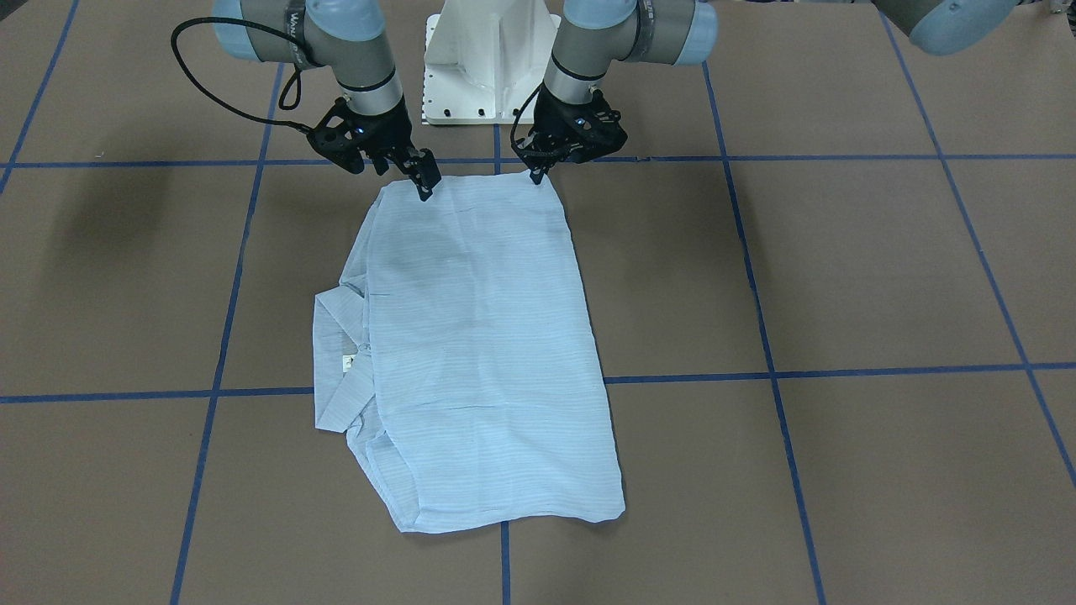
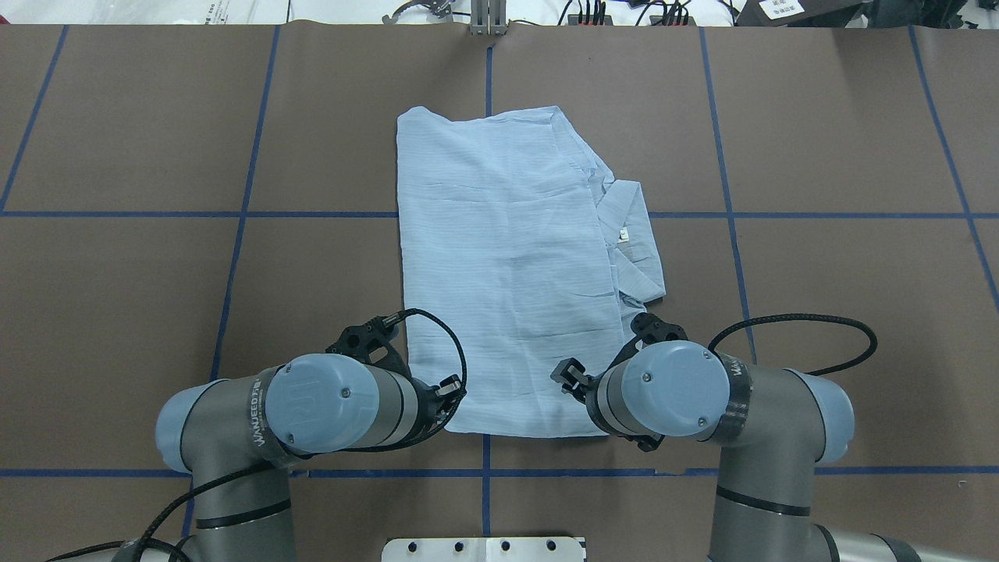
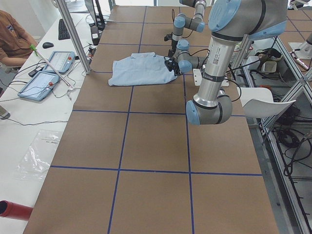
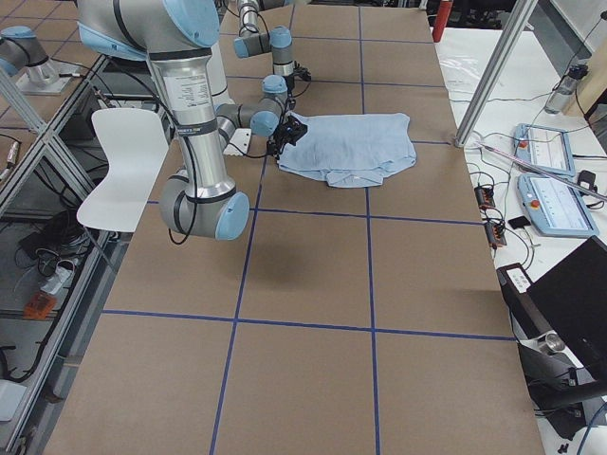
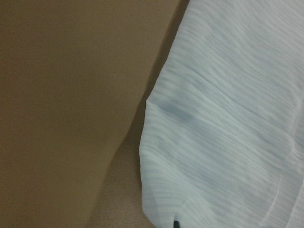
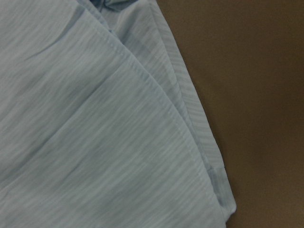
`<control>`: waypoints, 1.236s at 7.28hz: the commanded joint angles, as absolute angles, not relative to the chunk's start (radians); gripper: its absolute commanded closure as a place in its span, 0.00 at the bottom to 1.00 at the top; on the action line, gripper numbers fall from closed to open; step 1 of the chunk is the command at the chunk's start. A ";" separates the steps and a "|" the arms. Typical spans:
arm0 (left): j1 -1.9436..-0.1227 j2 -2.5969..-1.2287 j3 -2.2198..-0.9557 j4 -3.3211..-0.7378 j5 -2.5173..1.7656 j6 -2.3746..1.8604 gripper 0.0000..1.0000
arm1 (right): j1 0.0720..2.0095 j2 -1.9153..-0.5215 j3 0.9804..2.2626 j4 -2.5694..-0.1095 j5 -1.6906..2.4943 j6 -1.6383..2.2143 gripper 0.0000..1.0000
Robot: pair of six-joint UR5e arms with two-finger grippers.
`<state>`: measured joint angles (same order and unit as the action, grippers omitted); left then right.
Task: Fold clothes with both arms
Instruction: 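Move the right gripper from the collar down to the shirt's near corner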
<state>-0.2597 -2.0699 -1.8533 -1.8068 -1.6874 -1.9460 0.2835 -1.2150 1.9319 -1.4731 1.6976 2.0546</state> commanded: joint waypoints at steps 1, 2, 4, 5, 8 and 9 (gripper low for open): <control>-0.259 -2.069 -1.858 -1.807 -1.687 -1.948 1.00 | 0.276 -1.215 1.904 -1.476 1.681 2.056 0.00; -0.259 -2.069 -1.858 -1.807 -1.687 -1.950 1.00 | 0.272 -1.213 1.902 -1.476 1.681 2.056 0.00; -0.261 -2.069 -1.858 -1.809 -1.686 -1.950 1.00 | 0.250 -1.215 1.898 -1.476 1.664 2.056 0.00; -0.261 -2.069 -1.859 -1.809 -1.686 -1.950 1.00 | 0.245 -1.213 1.888 -1.474 1.663 2.054 0.00; -0.261 -2.068 -1.858 -1.809 -1.686 -1.950 1.00 | 0.242 -1.212 1.884 -1.474 1.661 2.056 0.22; -0.261 -2.066 -1.858 -1.809 -1.684 -1.950 1.00 | 0.242 -1.212 1.884 -1.474 1.661 2.056 0.44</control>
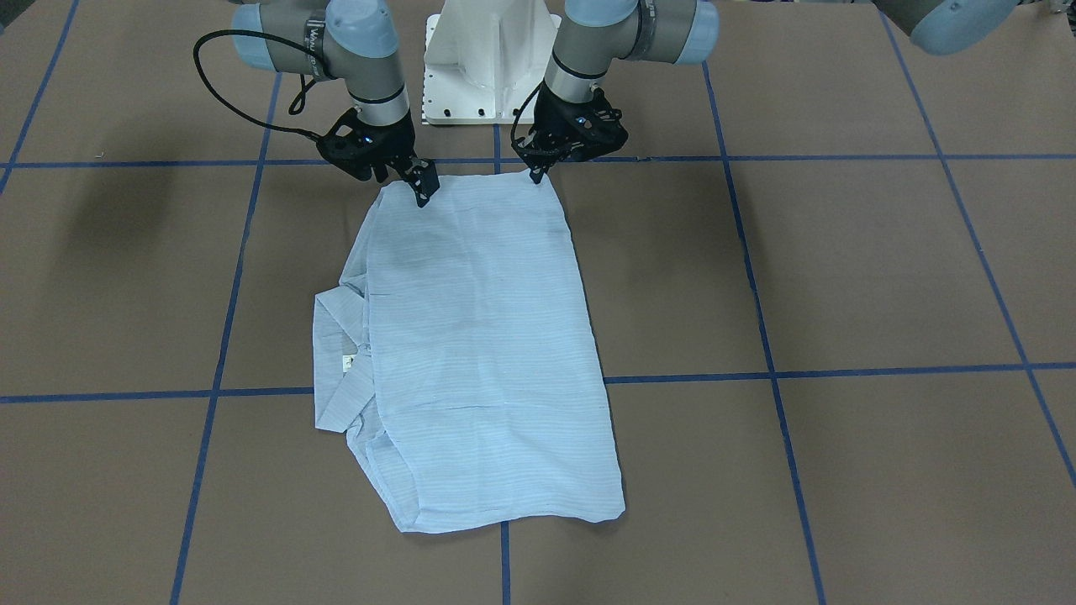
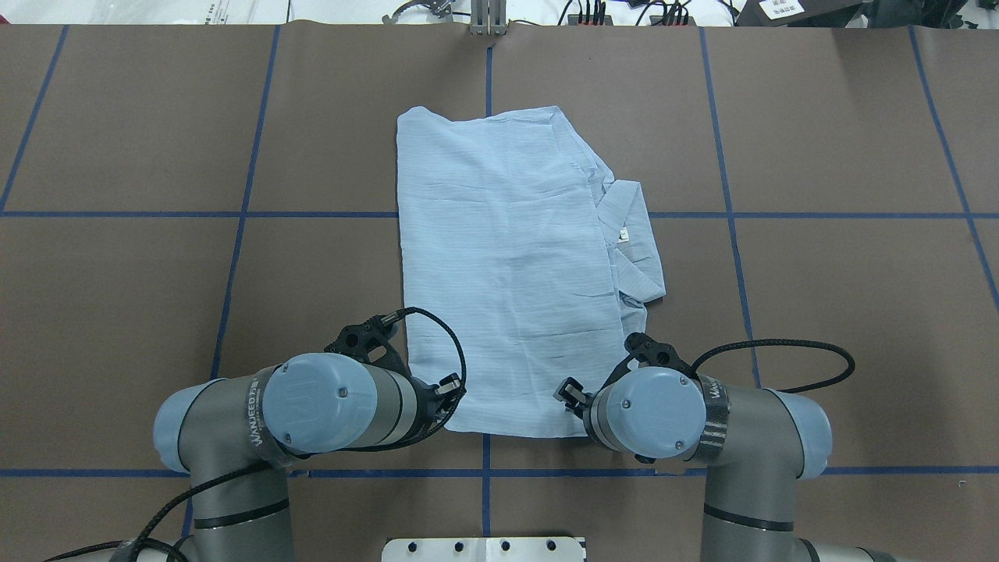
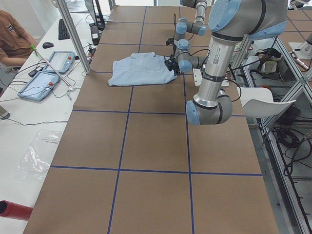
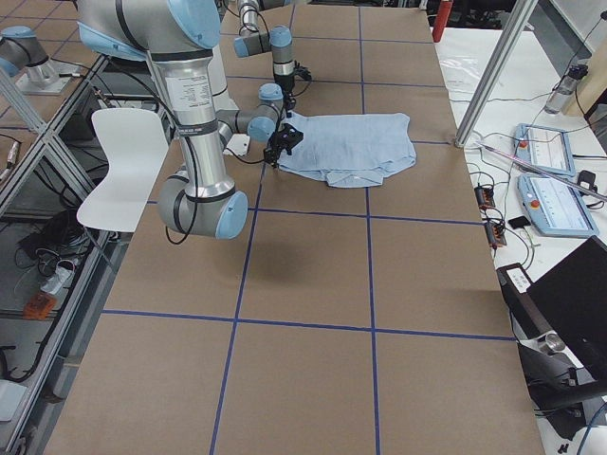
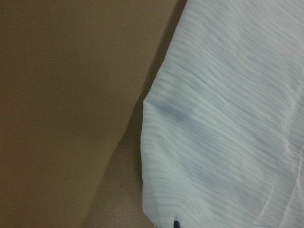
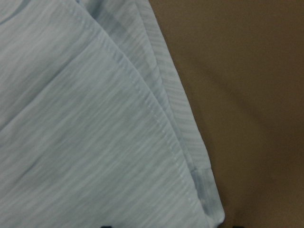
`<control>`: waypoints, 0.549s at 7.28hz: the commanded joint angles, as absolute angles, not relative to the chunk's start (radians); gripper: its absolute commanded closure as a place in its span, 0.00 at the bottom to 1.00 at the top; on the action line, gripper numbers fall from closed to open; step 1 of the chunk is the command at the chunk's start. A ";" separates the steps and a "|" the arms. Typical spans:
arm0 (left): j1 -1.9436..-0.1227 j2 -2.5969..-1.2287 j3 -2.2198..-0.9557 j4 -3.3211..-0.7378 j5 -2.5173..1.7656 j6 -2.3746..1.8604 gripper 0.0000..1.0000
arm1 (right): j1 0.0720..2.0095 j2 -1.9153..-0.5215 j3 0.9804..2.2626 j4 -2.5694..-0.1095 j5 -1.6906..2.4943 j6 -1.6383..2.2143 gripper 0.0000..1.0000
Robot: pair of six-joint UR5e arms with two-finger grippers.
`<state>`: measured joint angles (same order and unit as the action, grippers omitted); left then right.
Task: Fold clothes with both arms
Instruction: 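Grasp the near shirt corners with both grippers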
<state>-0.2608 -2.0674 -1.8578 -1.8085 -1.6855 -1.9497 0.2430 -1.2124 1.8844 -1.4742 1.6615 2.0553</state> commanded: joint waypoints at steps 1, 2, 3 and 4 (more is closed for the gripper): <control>-0.261 -2.066 -1.858 -1.809 -1.684 -1.950 1.00 | 0.242 -1.209 1.884 -1.474 1.661 2.054 0.64; -0.261 -2.066 -1.858 -1.809 -1.684 -1.950 1.00 | 0.242 -1.207 1.885 -1.474 1.661 2.051 0.82; -0.261 -2.066 -1.858 -1.809 -1.683 -1.948 1.00 | 0.247 -1.203 1.893 -1.471 1.663 2.051 0.92; -0.261 -2.066 -1.858 -1.809 -1.683 -1.947 1.00 | 0.248 -1.194 1.893 -1.474 1.663 2.051 0.99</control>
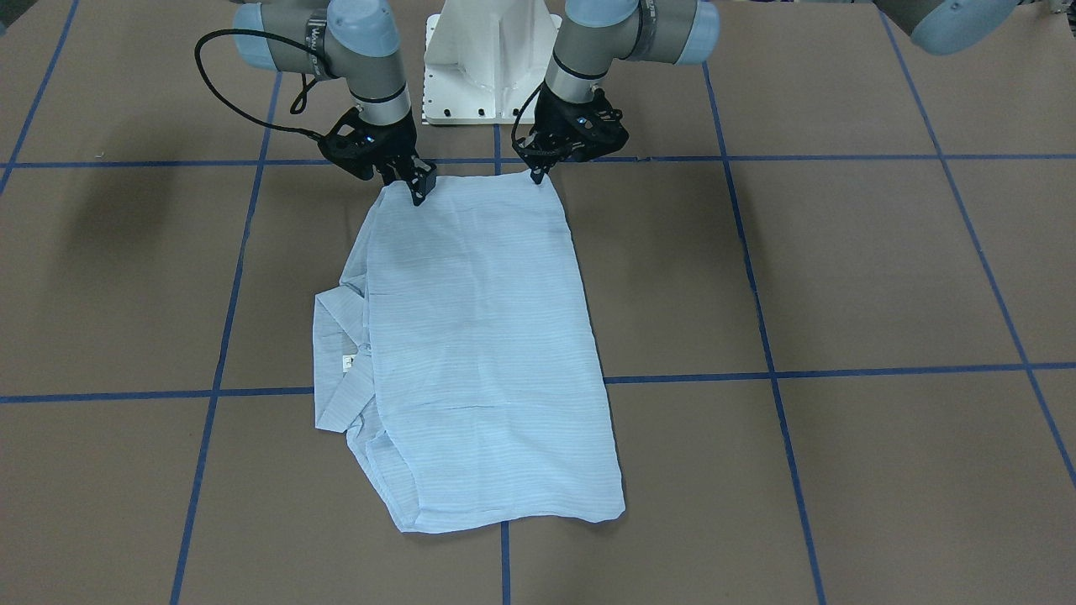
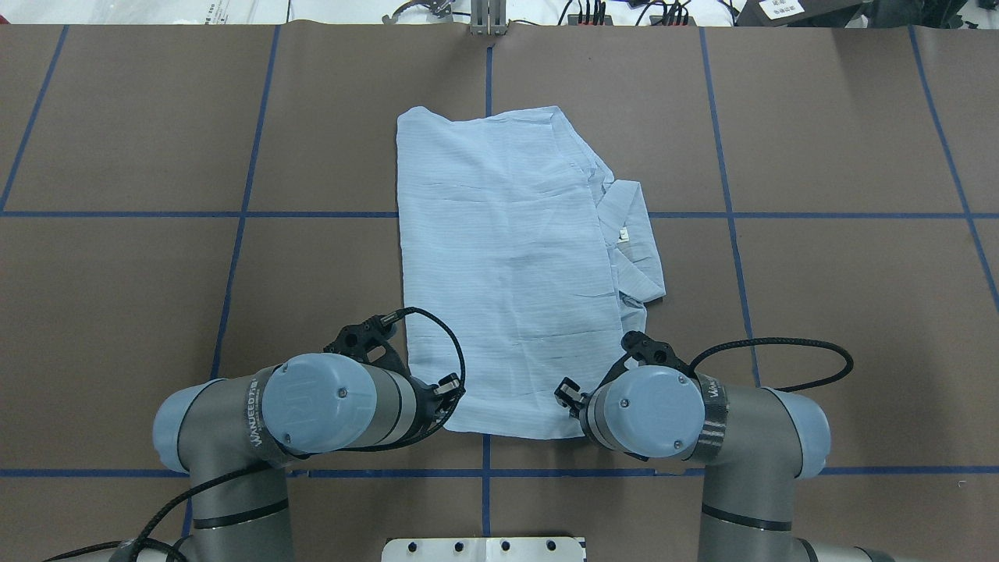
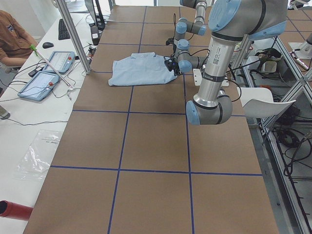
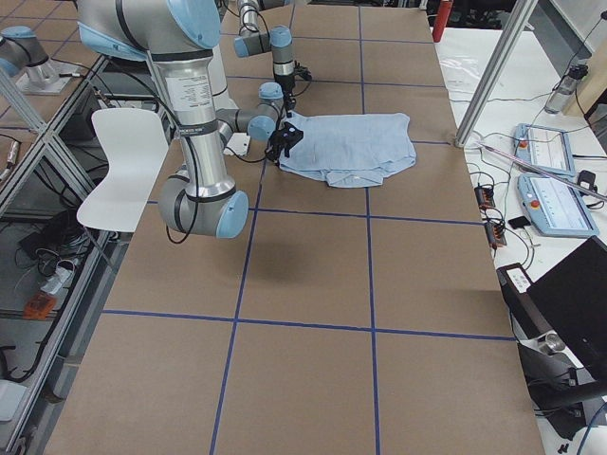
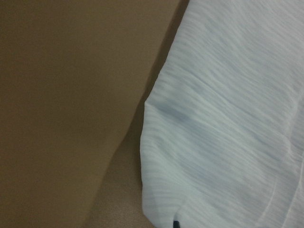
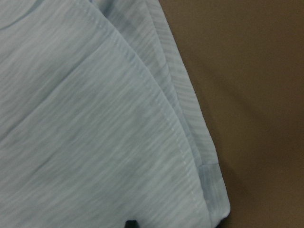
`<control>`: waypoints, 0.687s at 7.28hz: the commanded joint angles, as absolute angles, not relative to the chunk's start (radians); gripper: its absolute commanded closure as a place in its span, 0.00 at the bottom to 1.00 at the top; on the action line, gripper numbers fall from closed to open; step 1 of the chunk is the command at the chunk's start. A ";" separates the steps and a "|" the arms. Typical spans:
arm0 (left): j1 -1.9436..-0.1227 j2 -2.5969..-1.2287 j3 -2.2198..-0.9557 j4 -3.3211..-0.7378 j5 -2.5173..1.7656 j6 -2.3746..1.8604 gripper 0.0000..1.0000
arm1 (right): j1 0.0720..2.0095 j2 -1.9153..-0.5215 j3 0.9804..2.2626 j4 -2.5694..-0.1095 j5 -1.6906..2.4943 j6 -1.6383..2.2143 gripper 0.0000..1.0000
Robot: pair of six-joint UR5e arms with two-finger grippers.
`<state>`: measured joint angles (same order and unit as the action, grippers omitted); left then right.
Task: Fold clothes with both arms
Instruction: 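Grasp the near shirt corners with both grippers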
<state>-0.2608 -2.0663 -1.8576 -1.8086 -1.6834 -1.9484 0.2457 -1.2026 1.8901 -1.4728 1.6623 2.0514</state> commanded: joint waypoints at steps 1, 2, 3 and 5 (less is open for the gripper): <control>-0.262 -2.066 -1.856 -1.809 -1.681 -1.944 1.00 | 0.249 -1.187 1.893 -1.474 1.661 2.055 1.00; -0.262 -2.066 -1.856 -1.809 -1.681 -1.944 1.00 | 0.249 -1.186 1.893 -1.474 1.661 2.062 1.00; -0.261 -2.066 -1.858 -1.809 -1.681 -1.944 1.00 | 0.256 -1.186 1.893 -1.474 1.661 2.071 1.00; -0.271 -2.066 -1.882 -1.807 -1.687 -1.937 1.00 | 0.268 -1.180 1.908 -1.471 1.670 2.062 1.00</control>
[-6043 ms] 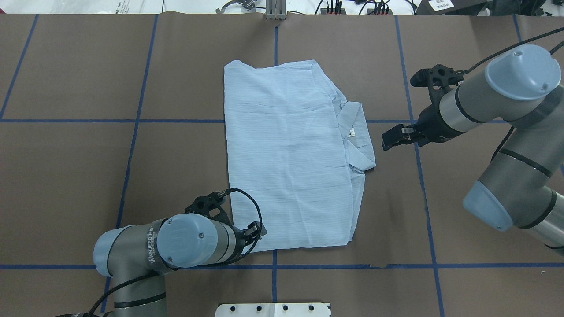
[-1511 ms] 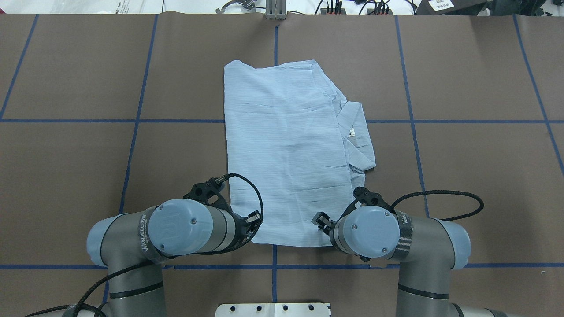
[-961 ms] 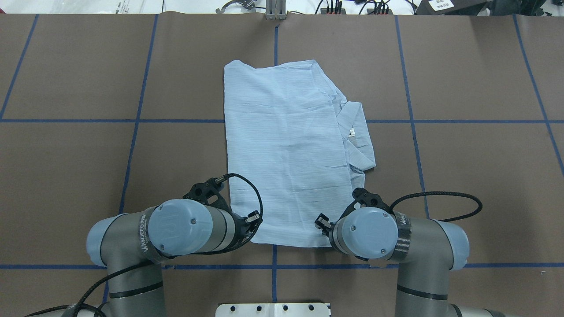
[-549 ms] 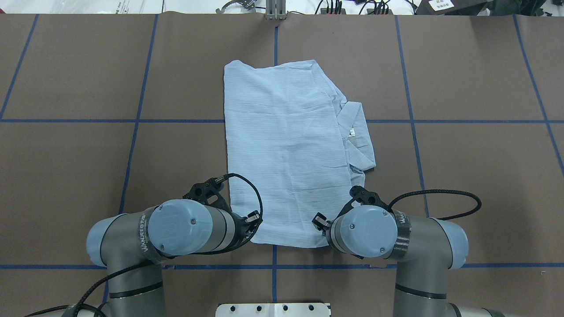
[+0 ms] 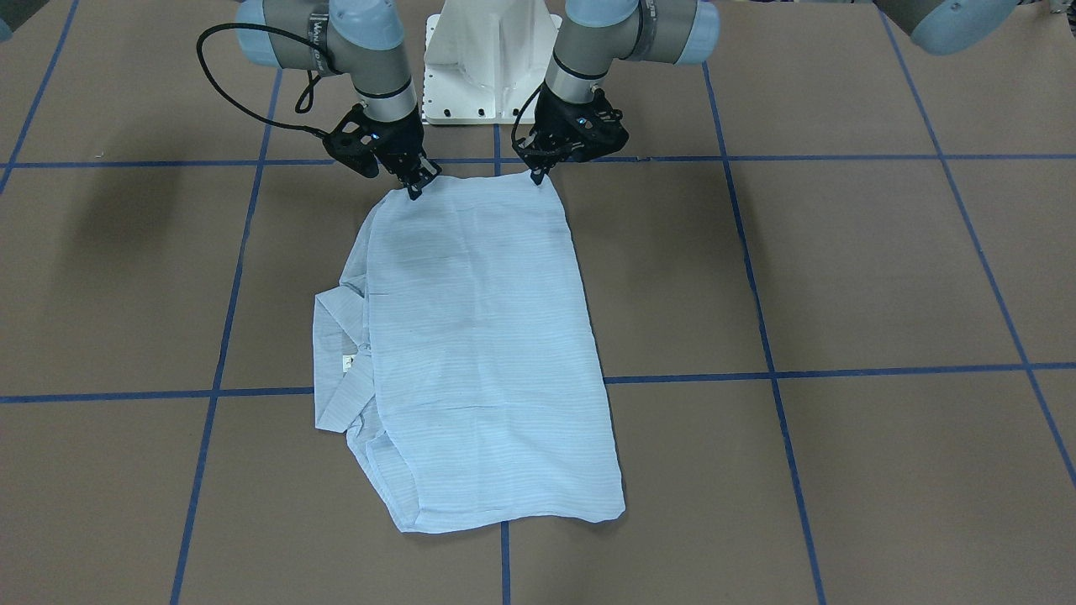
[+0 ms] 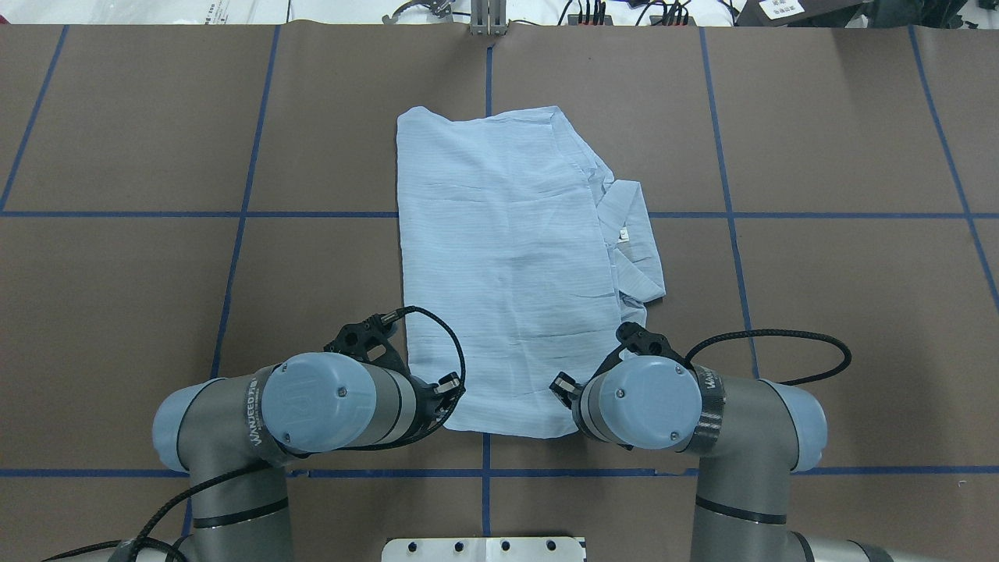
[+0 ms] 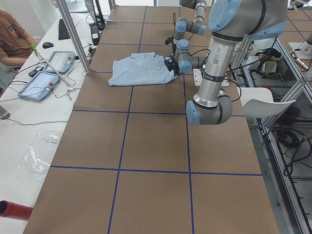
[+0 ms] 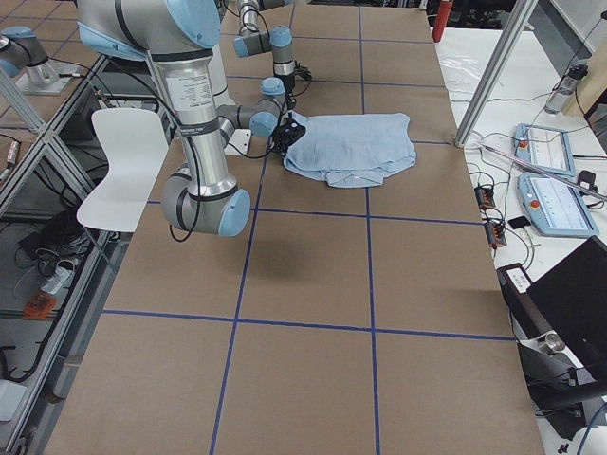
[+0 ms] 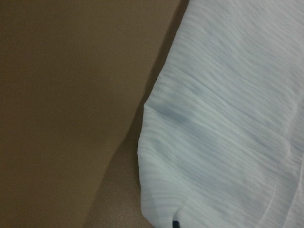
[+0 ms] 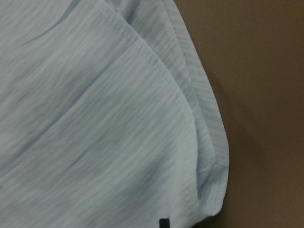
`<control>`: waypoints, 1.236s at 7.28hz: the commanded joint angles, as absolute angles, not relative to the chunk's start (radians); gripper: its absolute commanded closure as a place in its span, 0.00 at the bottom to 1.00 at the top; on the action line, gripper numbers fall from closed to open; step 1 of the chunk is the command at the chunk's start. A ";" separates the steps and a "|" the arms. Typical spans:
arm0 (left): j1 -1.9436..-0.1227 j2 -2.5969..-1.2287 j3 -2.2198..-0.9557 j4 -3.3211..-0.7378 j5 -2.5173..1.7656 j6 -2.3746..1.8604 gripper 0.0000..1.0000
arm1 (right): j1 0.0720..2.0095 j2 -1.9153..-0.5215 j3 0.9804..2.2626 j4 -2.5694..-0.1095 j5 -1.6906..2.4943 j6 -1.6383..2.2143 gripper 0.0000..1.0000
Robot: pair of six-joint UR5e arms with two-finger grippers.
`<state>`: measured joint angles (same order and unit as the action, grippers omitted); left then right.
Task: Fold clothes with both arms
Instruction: 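Grasp the near shirt corners with both grippers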
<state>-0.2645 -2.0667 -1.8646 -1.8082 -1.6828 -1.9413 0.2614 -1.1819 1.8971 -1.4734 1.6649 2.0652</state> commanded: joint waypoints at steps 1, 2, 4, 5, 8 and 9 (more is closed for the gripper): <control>-0.273 -2.056 -1.913 -1.804 -1.687 -1.937 1.00 | 0.268 -1.180 1.934 -1.474 1.675 2.063 1.00; -0.272 -2.046 -1.949 -1.801 -1.687 -1.940 1.00 | 0.258 -1.186 1.969 -1.471 1.677 2.066 1.00; -0.255 -2.049 -2.035 -1.706 -1.730 -1.942 1.00 | 0.184 -1.190 2.060 -1.471 1.681 2.066 1.00; -0.246 -2.048 -2.083 -1.645 -1.749 -1.942 1.00 | 0.149 -1.195 2.124 -1.476 1.704 2.066 1.00; -0.216 -2.048 -2.297 -1.349 -1.828 -1.945 1.00 | 0.182 -1.226 2.213 -1.476 1.934 2.069 1.00; -0.216 -2.048 -2.307 -1.336 -1.839 -1.945 1.00 | 0.213 -1.230 2.214 -1.476 1.934 2.068 1.00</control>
